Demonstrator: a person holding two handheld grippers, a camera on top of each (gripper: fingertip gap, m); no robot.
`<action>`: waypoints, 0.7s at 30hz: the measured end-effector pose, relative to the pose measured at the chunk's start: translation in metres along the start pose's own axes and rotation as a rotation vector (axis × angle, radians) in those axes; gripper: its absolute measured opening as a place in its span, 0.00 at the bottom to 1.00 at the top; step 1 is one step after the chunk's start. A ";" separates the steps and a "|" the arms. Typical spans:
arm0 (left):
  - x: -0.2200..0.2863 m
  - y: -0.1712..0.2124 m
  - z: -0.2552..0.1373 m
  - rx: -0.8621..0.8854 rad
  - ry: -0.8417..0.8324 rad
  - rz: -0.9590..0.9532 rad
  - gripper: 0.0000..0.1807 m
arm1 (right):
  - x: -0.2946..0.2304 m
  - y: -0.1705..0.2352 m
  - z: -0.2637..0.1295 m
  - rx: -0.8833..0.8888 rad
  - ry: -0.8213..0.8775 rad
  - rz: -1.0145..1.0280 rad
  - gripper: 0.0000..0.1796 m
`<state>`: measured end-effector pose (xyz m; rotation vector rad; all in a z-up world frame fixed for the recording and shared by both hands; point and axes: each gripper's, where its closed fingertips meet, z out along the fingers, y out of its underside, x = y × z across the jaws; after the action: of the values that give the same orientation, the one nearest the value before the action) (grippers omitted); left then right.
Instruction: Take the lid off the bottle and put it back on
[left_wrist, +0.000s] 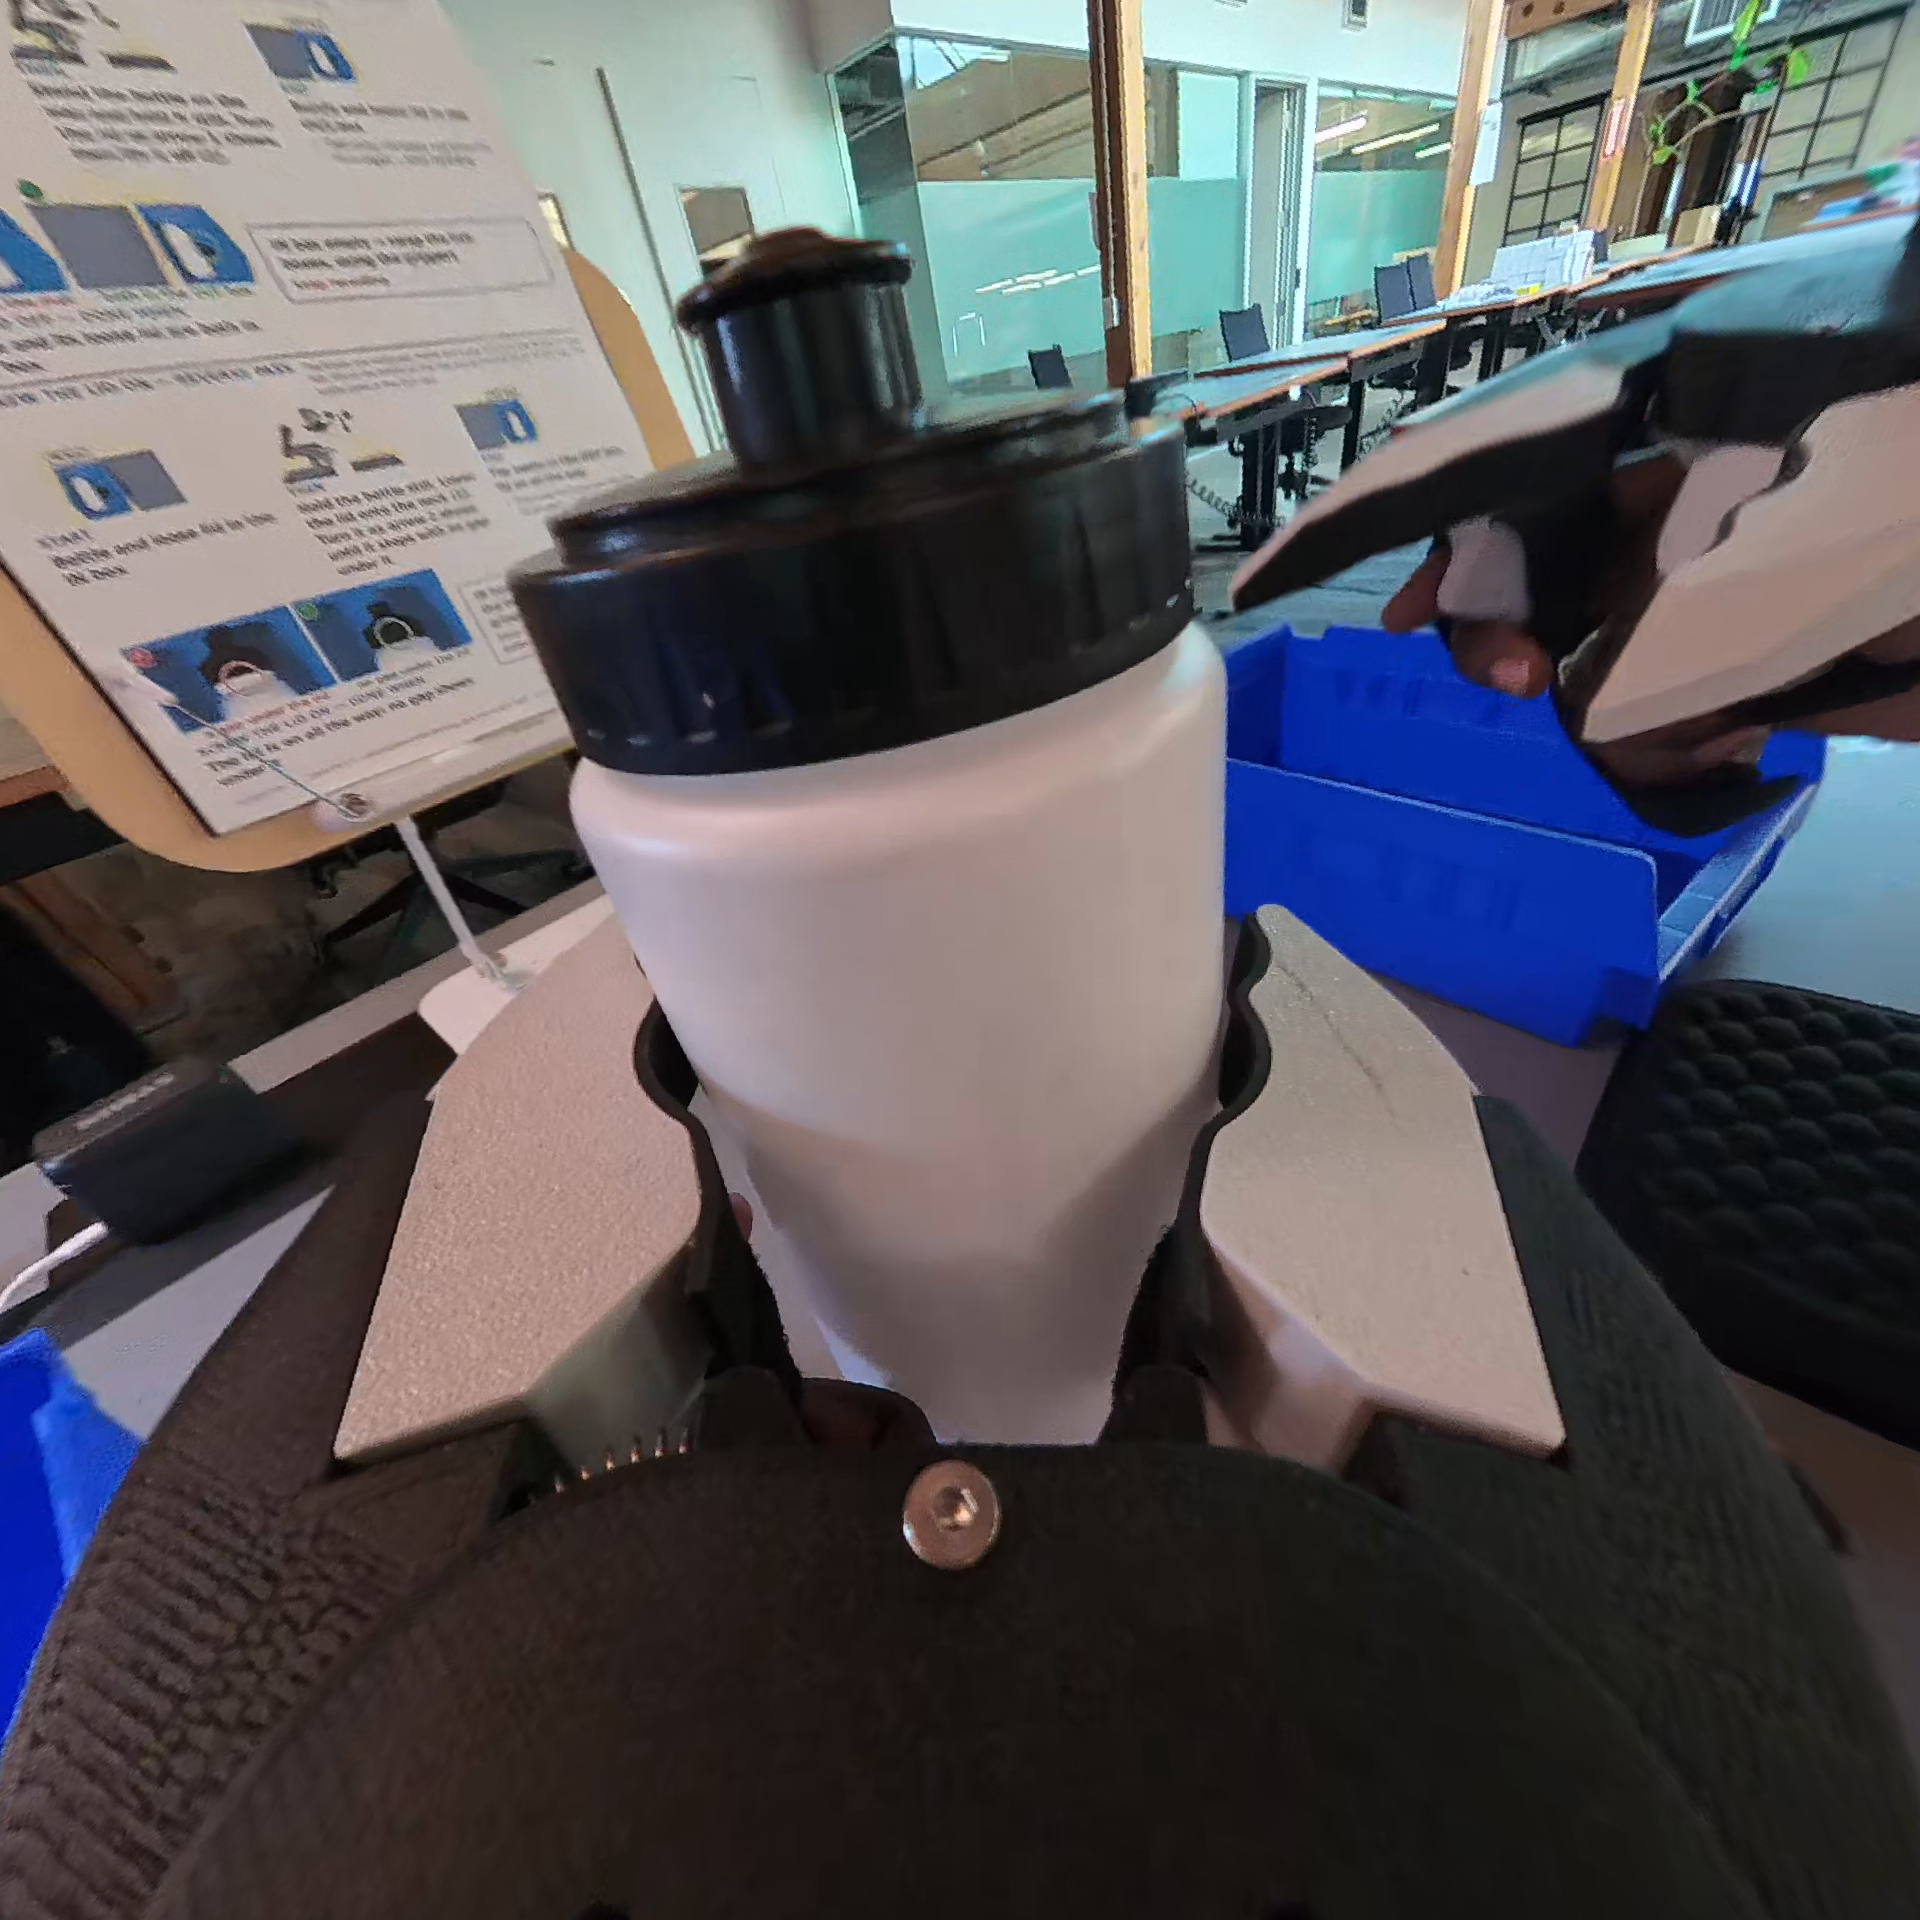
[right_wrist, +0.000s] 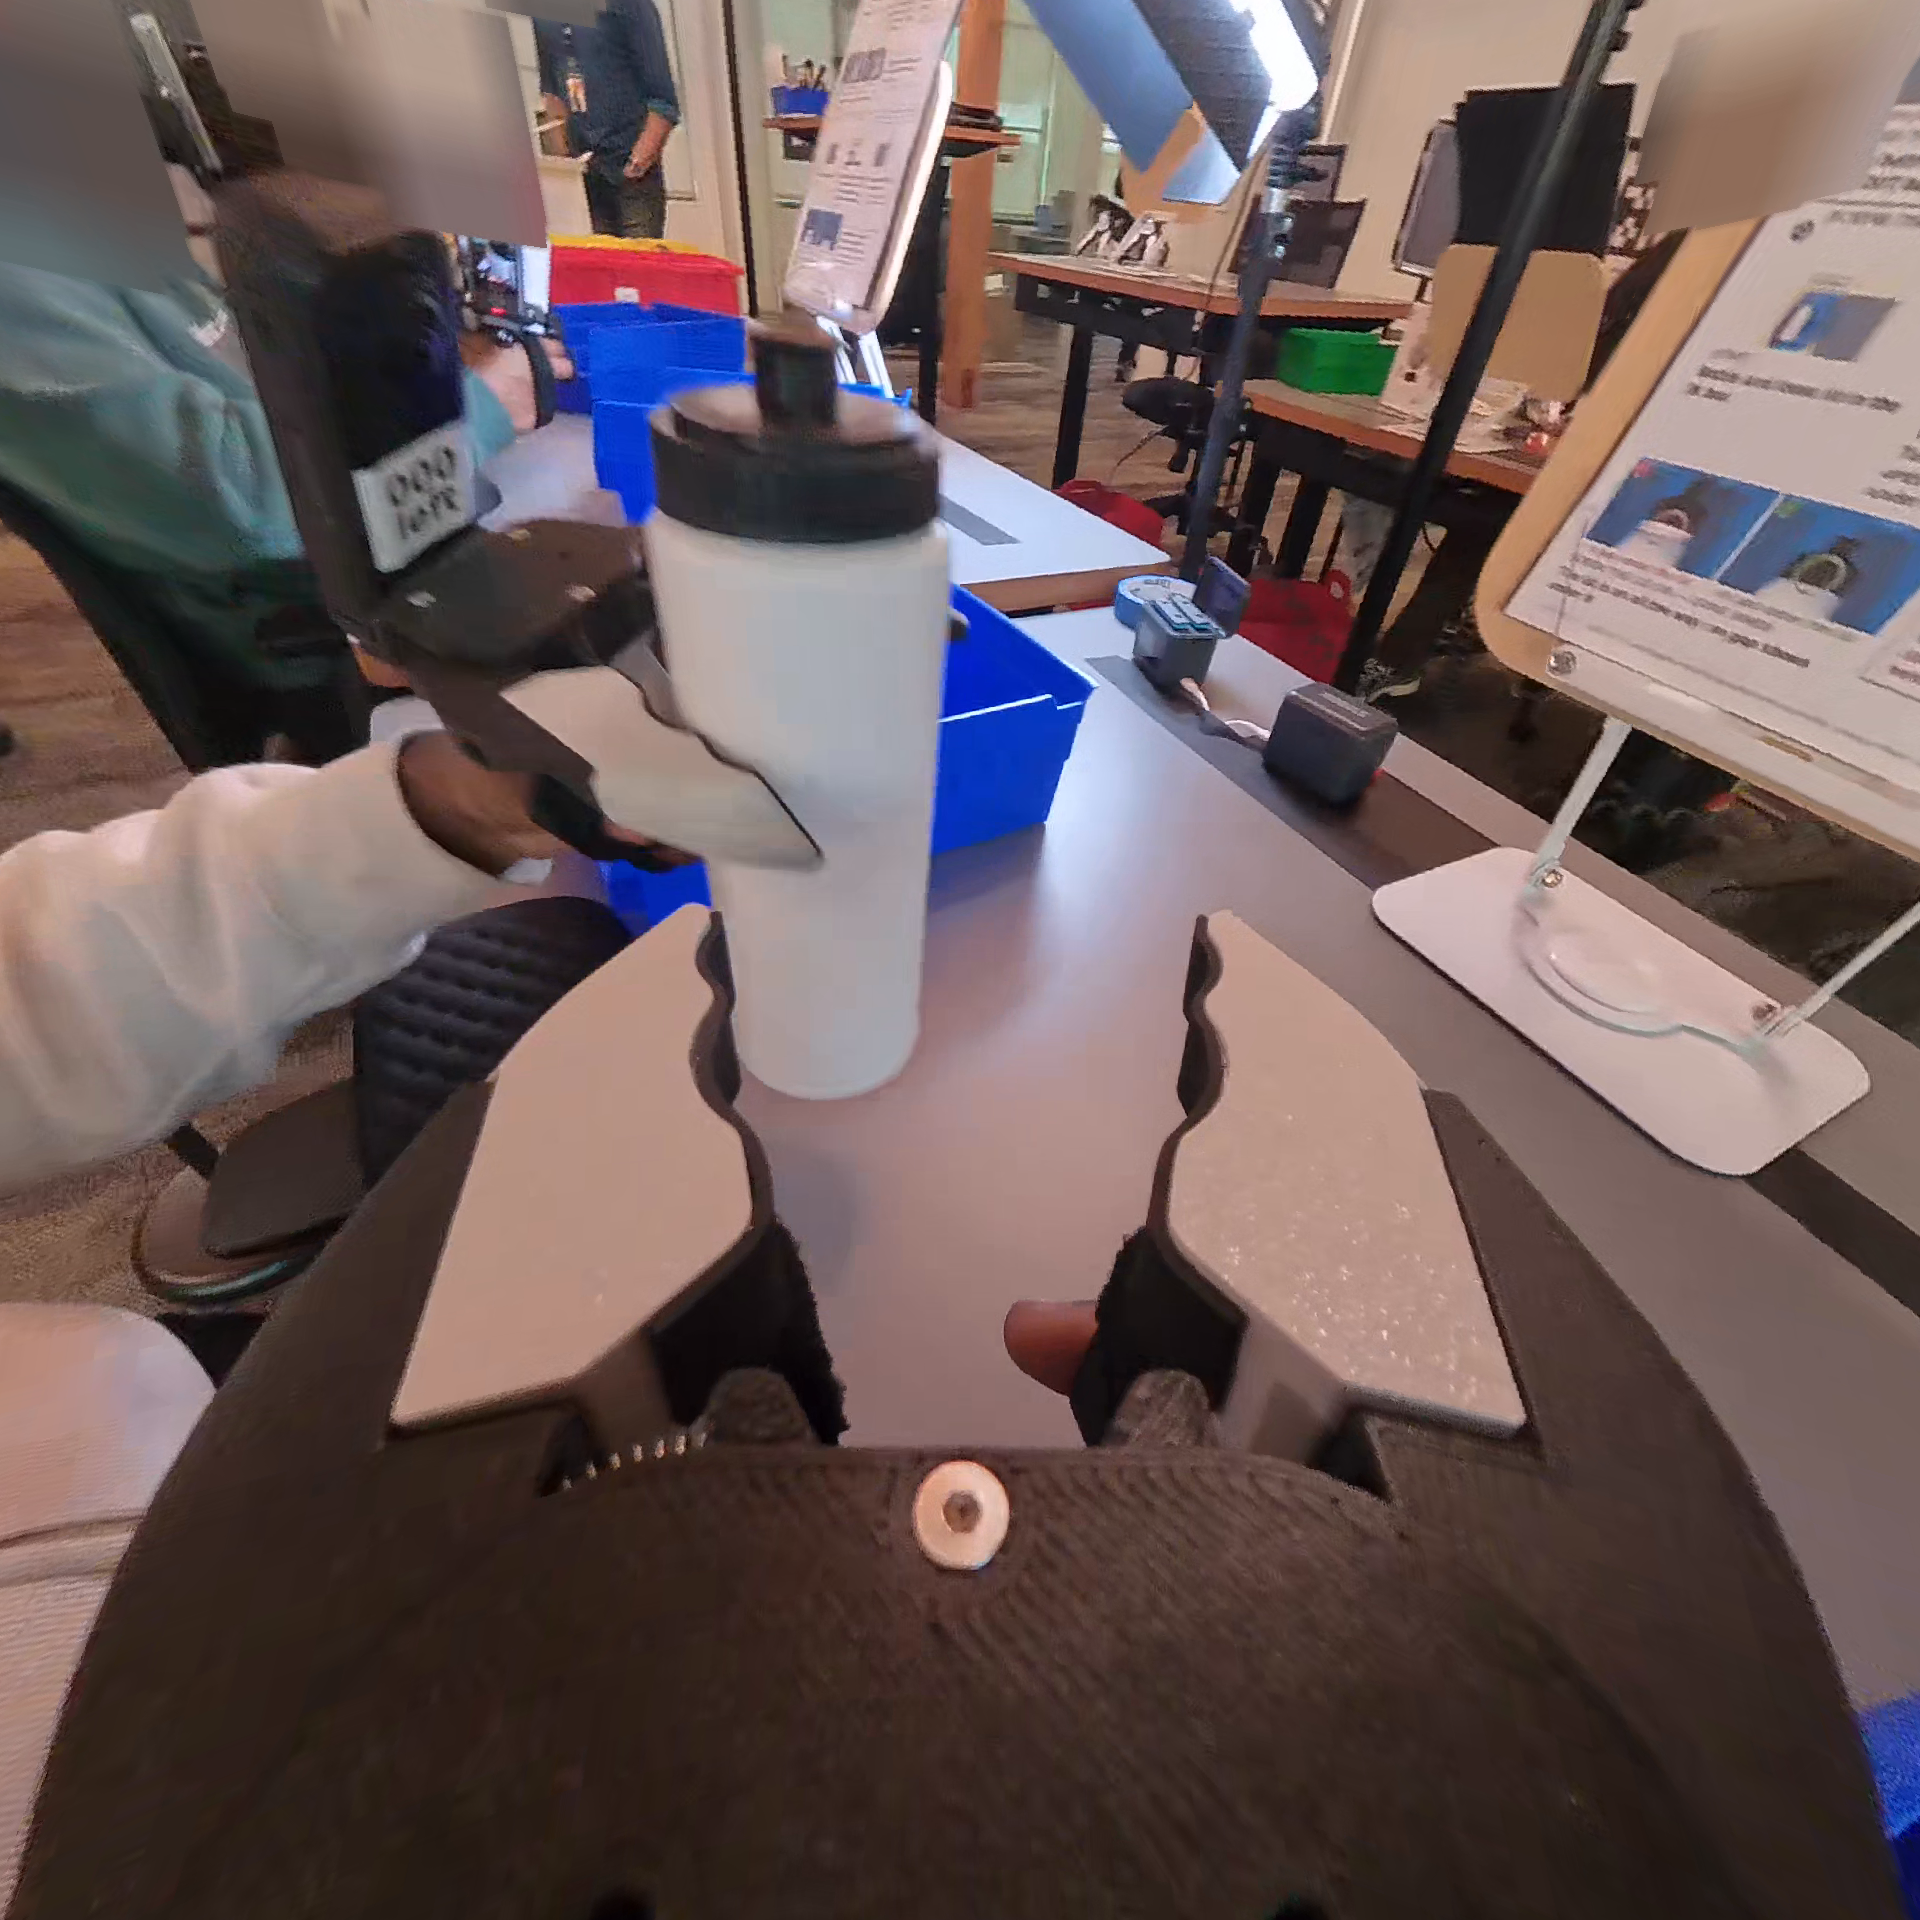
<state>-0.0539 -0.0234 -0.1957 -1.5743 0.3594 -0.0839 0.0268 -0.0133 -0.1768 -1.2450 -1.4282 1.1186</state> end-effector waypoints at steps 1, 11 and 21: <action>0.005 0.005 0.004 -0.010 0.010 0.006 0.56 | -0.002 -0.001 0.000 -0.003 0.002 -0.018 0.47; 0.046 0.044 0.048 -0.040 0.236 0.071 0.56 | 0.025 -0.011 0.008 0.059 -0.013 -0.078 0.45; 0.060 0.054 0.044 0.019 0.294 0.047 0.56 | 0.010 0.000 0.031 0.216 -0.184 -0.057 0.41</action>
<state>0.0058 0.0027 -0.2612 -1.5355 0.6236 -0.2834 -0.0042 -0.0058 -0.1817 -0.9643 -1.4254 1.3377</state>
